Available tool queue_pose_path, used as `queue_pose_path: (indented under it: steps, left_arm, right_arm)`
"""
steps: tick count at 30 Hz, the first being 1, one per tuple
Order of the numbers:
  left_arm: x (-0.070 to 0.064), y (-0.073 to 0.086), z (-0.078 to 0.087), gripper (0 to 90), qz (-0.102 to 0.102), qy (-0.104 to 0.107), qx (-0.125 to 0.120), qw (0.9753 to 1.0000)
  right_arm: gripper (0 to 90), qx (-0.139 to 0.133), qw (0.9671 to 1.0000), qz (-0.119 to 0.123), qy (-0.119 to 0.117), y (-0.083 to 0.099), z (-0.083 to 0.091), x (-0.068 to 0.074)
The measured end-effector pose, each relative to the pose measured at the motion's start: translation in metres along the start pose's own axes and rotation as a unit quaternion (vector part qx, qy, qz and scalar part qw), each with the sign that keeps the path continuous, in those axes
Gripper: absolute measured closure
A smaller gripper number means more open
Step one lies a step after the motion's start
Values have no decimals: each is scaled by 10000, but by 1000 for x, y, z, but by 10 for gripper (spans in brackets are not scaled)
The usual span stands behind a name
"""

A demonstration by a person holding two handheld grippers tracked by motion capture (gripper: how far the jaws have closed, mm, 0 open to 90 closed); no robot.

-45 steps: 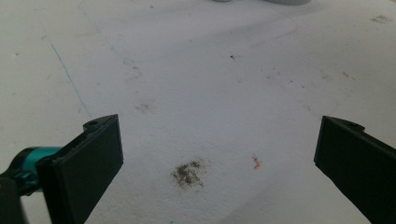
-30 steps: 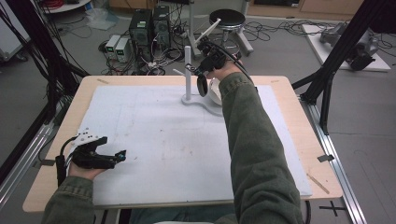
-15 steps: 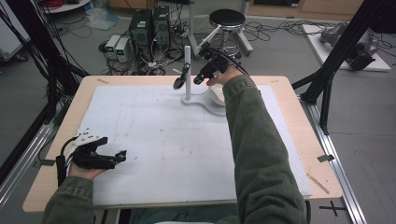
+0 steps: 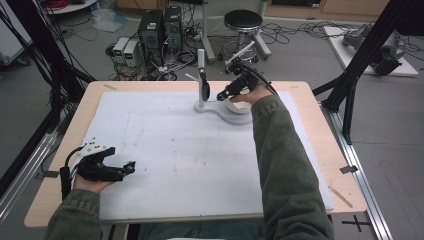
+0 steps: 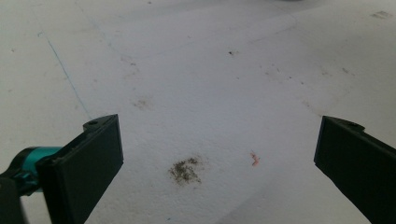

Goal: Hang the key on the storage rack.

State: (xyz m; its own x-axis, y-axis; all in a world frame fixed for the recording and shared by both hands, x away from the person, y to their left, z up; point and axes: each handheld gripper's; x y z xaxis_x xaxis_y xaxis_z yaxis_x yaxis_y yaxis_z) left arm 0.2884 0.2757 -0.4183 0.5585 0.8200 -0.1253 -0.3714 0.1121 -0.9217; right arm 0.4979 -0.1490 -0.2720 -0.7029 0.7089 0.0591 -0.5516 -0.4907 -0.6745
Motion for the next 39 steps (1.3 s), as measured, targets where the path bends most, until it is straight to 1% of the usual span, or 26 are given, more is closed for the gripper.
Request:
queue_pose_path:
  steps: [1, 3, 5, 7, 8, 9, 11, 12, 13, 15, 16, 17, 18, 19, 20, 21, 24, 27, 29, 31, 34, 36, 39]
  left_arm:
    - [0, 0, 0, 17, -1, -9, -9, 10000]
    - [0, 0, 0, 17, -2, -14, -7, 10000]
    - [0, 0, 0, 17, 0, -12, -1, 10000]
    - [0, 0, 0, 17, -12, -24, 11, 10000]
    - [0, 0, 0, 17, -16, -27, 6, 10000]
    - [0, 0, 0, 17, -12, -26, 5, 10000]
    - [0, 1, 0, 17, -14, -31, 12, 10000]
    - [0, 0, 0, 17, -18, -33, 26, 10000]
    - [0, 1, 0, 17, -34, -23, 25, 10000]
    - [0, 1, -1, 17, -19, -32, 16, 10000]
    - [1, 1, -1, 17, -2, -44, 11, 10000]
    - [1, 1, -1, 17, -2, -50, 15, 10000]
    - [1, 1, -1, 17, 3, -55, 12, 10000]
    - [1, 1, -1, 17, 4, -56, 15, 10000]
    - [1, 1, -1, 17, 4, -58, 14, 10000]
    - [1, 1, -1, 17, 6, -58, 19, 10000]
    - [1, 1, -1, 17, 6, -62, 18, 10000]
    - [1, 1, -1, 17, -21, -49, 51, 10000]
    - [1, 1, -1, 17, -17, -51, 48, 10000]
    - [1, 1, -1, 17, 16, -65, 33, 10000]
    - [2, 1, -2, 17, 20, -64, 33, 10000]
    - [2, 1, -2, 17, 22, -62, 41, 10000]
    - [2, 1, -2, 17, 33, -70, 35, 10000]
  right_arm:
    - [6, 25, 10000, -2, 27, 3, 1, -1]
    - [6, -48, 10000, -16, 69, 10, 4, -4]
    - [5, -136, 9998, -98, 88, 18, 8, -6]
    - [5, -152, 9997, -139, 147, 26, 11, -8]
    - [5, -128, 9997, -110, 176, 30, 13, -9]
    - [5, -179, 9995, -123, 216, 33, 15, -10]
    - [6, -263, 9991, -223, 231, 41, 19, -13]
    - [5, -250, 9989, -279, 291, 45, 20, -14]
    - [6, -293, 9985, -279, 357, 48, 22, -15]
    - [6, -381, 9980, -417, 299, 57, 27, -18]
    - [6, -440, 9978, -425, 271, 61, 28, -19]
    - [6, -350, 9977, -484, 305, 64, 30, -20]
    - [6, -329, 9979, -414, 374, 67, 31, -20]
    - [6, -380, 9975, -453, 392, 71, 33, -20]
    - [6, -456, 9973, -475, 319, 74, 35, -22]
    - [6, -504, 9971, -483, 298, 78, 37, -22]
    - [7, -465, 9972, -416, 416, 88, 40, -23]
    - [7, -537, 9970, -410, 388, 98, 43, -22]
    - [7, -524, 9969, -367, 455, 104, 45, -22]
    - [7, -573, 9967, -347, 448, 109, 47, -21]
    - [7, -570, 9967, -310, 497, 118, 51, -19]
    - [7, -616, 9963, -294, 519, 124, 53, -18]
    - [7, -645, 9955, -294, 626, 133, 55, -16]
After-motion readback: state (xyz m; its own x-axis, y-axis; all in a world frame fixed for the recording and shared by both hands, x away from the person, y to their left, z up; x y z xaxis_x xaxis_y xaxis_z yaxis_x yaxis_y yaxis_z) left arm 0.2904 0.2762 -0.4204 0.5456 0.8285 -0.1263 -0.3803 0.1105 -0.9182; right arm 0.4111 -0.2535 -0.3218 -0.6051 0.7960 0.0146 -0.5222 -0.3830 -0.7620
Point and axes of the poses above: each handheld gripper's, and its own axes: z roughly backward along the jaws, y roughly out of its underside, x roughly to its left, and after that the axes turned 9 degrees about -x, right-handed
